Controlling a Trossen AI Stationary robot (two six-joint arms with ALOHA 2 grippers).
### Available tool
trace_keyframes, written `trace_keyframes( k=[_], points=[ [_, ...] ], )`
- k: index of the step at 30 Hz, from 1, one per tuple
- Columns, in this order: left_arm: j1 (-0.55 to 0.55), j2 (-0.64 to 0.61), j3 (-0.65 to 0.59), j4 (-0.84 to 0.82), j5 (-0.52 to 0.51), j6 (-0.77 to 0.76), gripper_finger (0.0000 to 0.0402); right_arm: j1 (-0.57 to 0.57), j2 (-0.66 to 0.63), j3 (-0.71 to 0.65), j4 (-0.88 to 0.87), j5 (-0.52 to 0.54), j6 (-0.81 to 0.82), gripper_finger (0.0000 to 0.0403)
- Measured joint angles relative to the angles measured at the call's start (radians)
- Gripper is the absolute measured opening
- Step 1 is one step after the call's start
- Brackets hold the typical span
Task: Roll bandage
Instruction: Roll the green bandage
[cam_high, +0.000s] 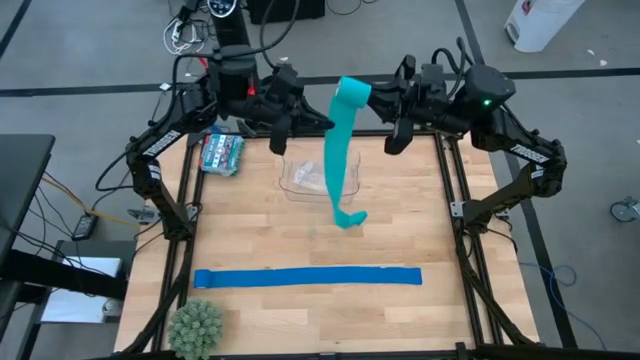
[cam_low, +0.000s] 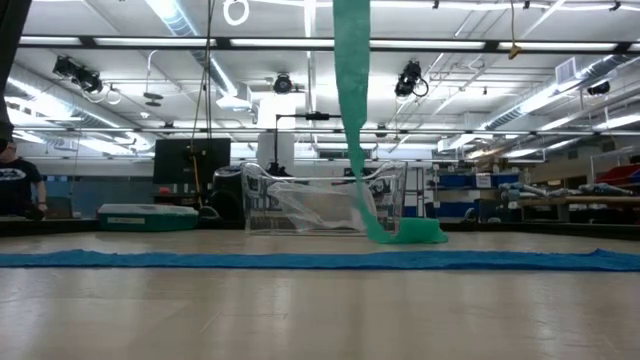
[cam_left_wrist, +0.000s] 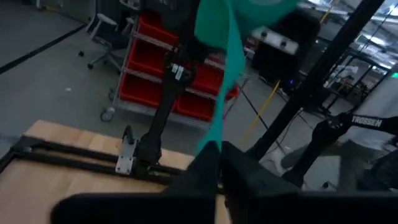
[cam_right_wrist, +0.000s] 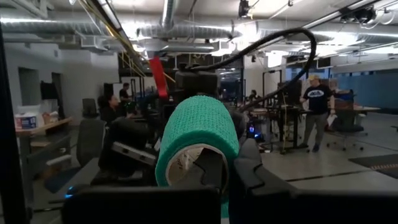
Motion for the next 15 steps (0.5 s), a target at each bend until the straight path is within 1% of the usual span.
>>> trace_keyframes(
  k=[4,8,10,15],
  points=[
    [0.0,0.0,0.0,-0.001,-0.001,-0.022,0.0005,0.0,-0.001,0.0,-0.01,0.01,-0.013,0.0],
    [-0.002,0.0,0.0,0.0,0.1,-0.086,0.0004,-0.004,-0.019,0.0,-0.11,0.113,-0.069,0.0],
    [-0.013,0.0,0.0,0.0,0.128,-0.115,0.0003,-0.017,-0.03,0.0,-0.157,0.152,-0.082,0.0],
    [-0.036,-0.002,0.0,0.0,0.13,-0.145,0.0003,-0.049,-0.035,0.0,-0.217,0.173,-0.116,0.0]
  ],
)
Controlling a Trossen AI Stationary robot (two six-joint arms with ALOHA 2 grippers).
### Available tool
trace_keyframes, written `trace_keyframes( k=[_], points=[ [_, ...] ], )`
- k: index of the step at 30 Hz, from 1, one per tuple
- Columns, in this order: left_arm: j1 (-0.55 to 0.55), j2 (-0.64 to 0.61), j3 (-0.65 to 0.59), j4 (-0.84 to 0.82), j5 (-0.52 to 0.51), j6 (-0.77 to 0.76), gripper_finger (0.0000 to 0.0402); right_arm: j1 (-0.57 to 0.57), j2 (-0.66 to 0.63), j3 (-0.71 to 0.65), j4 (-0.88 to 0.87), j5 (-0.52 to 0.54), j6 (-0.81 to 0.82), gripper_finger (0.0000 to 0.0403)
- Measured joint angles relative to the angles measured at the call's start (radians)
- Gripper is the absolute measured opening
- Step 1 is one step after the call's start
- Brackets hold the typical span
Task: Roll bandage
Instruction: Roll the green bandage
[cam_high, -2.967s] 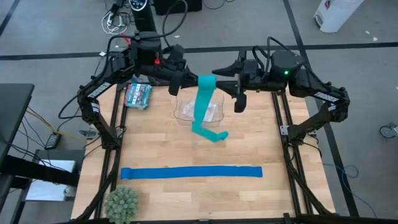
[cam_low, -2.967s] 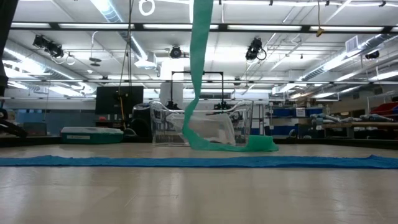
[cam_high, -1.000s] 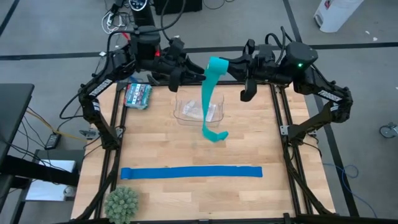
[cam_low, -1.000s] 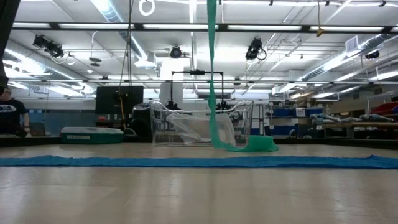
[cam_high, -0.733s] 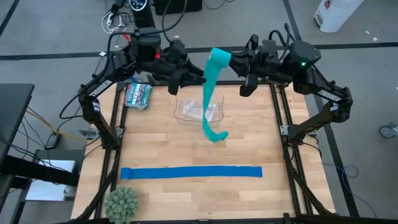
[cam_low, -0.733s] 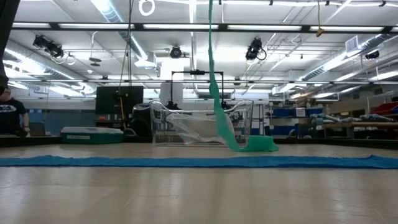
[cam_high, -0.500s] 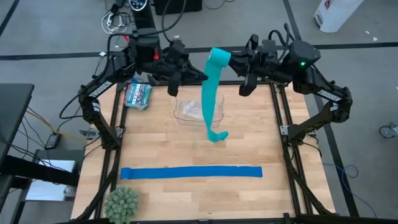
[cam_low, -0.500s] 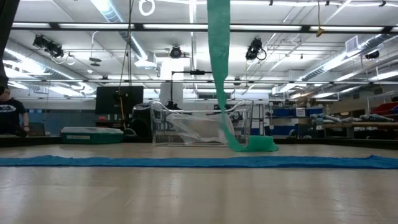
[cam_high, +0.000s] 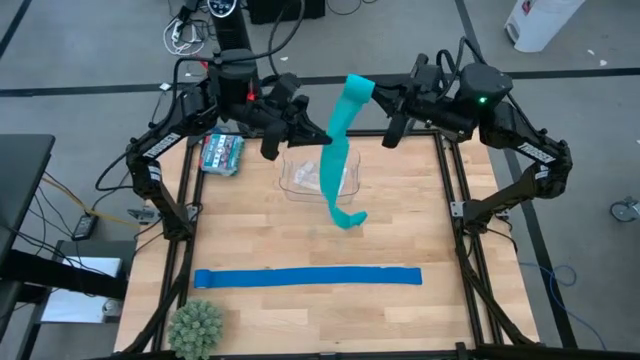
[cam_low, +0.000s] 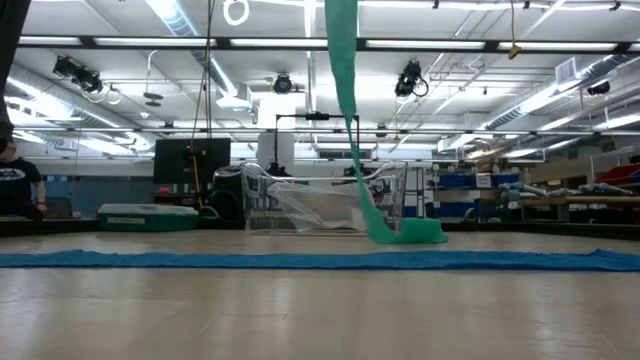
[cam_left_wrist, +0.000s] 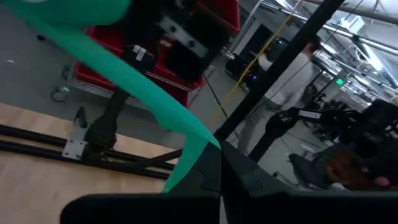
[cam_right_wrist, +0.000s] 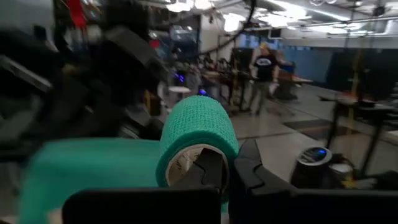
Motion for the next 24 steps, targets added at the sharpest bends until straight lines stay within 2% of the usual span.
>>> trace_keyframes(
  k=[5,11,19,24],
  points=[
    [-0.003,-0.001,0.0,0.021,0.027,-0.045,0.0003,-0.031,0.0,0.0,-0.044,0.053,-0.055,0.0],
    [-0.002,0.0,0.007,0.045,0.041,-0.084,0.0003,-0.068,-0.006,0.0,-0.044,0.072,-0.04,0.0],
    [-0.011,-0.003,0.011,0.038,0.078,-0.084,0.0003,-0.122,-0.039,0.0,0.038,0.021,0.223,0.0],
    [-0.011,-0.003,0.012,0.027,0.078,-0.075,0.0003,-0.139,-0.072,0.0,0.109,-0.066,0.378,0.0]
  ],
)
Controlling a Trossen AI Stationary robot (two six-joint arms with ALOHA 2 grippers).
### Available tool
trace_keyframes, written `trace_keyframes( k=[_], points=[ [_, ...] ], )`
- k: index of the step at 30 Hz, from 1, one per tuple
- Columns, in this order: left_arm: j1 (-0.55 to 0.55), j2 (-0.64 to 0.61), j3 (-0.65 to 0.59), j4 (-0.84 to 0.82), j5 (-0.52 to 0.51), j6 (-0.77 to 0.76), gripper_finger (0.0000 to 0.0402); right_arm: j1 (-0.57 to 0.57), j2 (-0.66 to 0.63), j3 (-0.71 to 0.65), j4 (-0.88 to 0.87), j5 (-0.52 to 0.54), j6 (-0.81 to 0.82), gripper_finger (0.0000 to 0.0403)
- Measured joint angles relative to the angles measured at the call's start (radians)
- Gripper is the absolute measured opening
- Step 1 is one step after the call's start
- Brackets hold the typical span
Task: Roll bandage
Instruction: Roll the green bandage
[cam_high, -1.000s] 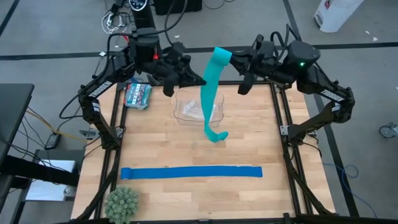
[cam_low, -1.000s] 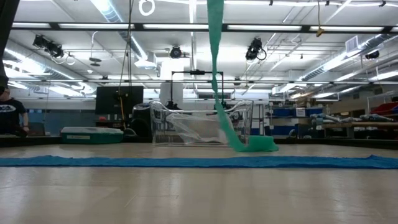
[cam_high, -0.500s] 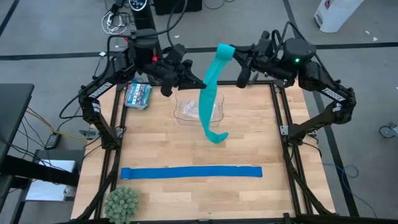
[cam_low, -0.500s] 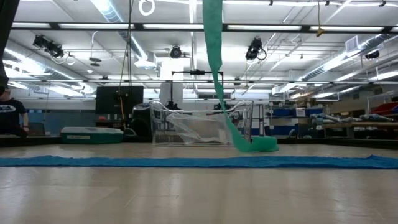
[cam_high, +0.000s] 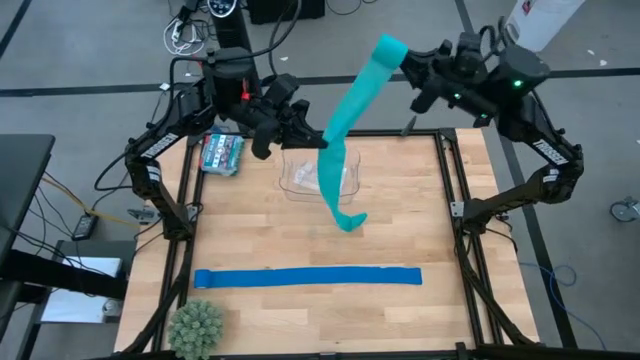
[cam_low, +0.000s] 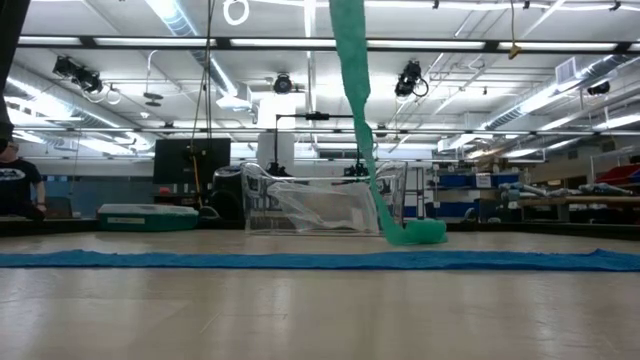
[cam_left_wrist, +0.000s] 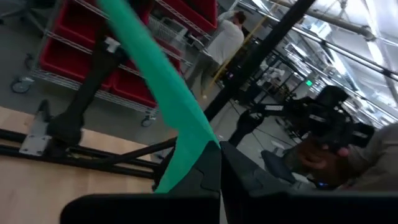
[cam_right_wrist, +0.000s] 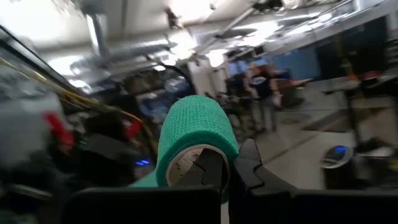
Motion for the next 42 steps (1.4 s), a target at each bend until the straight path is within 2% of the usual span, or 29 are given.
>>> trace_keyframes(
  k=[5,13,24,29,35,42],
  points=[
    [-0.001,0.0,0.0,0.002,-0.004,0.015,0.0003,-0.002,-0.012,0.0,-0.01,-0.013,0.034,0.0],
    [0.001,0.001,0.0,0.0,-0.009,0.016,0.0004,-0.039,-0.016,0.0,0.096,-0.064,0.221,0.0],
    [-0.004,0.001,0.0,-0.003,-0.012,0.016,0.0004,-0.069,-0.041,-0.001,0.164,-0.071,0.295,0.0],
    [-0.004,0.001,0.0,-0.001,-0.007,0.016,0.0004,-0.069,-0.042,0.0,0.24,-0.142,0.334,0.0],
    [-0.004,0.002,-0.001,-0.009,0.006,0.016,0.0004,-0.07,-0.059,0.0,-0.037,-0.025,0.221,0.0],
    [-0.005,0.003,-0.002,-0.009,-0.002,0.016,0.0004,-0.069,-0.055,0.001,-0.26,0.136,-0.089,0.0]
  ],
)
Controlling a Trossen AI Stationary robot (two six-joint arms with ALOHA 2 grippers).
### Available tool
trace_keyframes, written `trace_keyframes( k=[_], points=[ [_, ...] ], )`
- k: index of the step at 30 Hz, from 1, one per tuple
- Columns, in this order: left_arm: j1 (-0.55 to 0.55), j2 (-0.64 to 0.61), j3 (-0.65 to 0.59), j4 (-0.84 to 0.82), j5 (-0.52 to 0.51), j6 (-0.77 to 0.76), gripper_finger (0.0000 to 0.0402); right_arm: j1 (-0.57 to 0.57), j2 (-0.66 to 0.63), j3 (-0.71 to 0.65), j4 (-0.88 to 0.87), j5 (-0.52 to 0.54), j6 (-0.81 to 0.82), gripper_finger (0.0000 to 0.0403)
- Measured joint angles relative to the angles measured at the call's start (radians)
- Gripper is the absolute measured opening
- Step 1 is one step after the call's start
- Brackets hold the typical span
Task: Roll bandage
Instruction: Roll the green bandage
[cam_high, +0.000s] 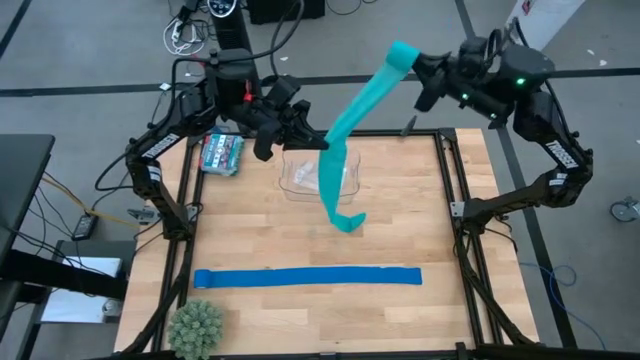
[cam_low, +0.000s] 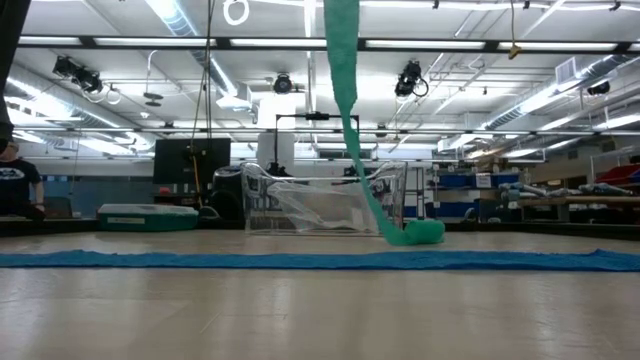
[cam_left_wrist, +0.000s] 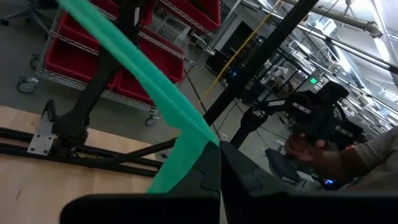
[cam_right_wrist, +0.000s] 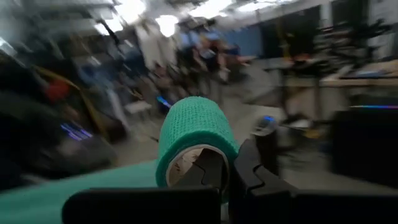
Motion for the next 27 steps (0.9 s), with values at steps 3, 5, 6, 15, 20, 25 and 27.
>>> trace_keyframes(
  k=[3,5,6,15,20,25,27],
  points=[
    [0.0,0.001,0.0,-0.001,-0.003,0.0,0.0004,0.001,0.004,0.0,-0.071,0.063,-0.102,0.0],
    [0.0,0.002,0.0,-0.002,-0.005,-0.001,0.0004,0.001,0.005,0.0,-0.098,0.099,-0.158,0.0],
    [0.0,0.002,0.0,-0.002,-0.006,-0.003,0.0004,0.001,0.006,0.0,-0.106,0.112,-0.178,0.0],
    [-0.002,0.001,-0.001,-0.002,0.017,-0.004,0.0004,0.02,0.003,0.0,0.046,-0.029,-0.059,0.0],
    [-0.003,-0.001,0.0,-0.002,0.019,0.002,0.0005,0.043,0.003,0.0,0.169,-0.3,0.05,0.0],
    [-0.003,0.0,0.0,-0.003,0.005,0.047,0.0014,0.067,0.003,0.0,0.189,-0.42,0.121,0.0],
    [-0.003,0.0,0.0,-0.035,-0.035,0.056,0.0024,0.085,0.007,0.0,0.198,-0.422,0.136,0.0]
  ],
)
